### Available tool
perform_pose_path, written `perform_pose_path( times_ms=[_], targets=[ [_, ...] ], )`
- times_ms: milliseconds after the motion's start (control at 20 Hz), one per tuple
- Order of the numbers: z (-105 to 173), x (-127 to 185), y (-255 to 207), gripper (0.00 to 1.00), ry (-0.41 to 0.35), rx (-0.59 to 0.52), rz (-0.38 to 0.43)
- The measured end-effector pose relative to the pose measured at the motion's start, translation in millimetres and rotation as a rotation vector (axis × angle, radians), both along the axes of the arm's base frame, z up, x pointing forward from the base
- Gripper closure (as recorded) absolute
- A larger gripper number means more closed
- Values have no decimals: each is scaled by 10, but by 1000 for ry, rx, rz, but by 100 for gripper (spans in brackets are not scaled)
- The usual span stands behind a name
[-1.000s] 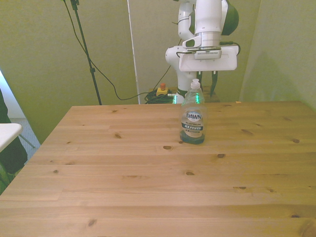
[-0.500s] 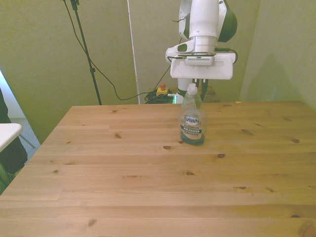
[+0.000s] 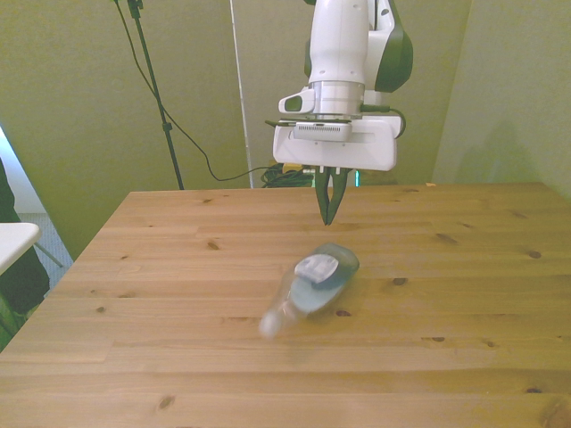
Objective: Knock down the dish soap
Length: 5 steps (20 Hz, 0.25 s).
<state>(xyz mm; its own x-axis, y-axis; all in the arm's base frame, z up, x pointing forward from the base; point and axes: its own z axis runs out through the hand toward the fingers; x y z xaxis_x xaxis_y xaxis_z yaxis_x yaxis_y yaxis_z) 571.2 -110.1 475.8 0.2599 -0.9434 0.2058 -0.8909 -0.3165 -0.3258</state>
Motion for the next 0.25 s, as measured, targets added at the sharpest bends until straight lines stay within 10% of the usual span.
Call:
perform_pose_path(
  times_ms=[250],
  targets=[
    [12, 166, -261, 100, -15, 16, -39]
  ],
)
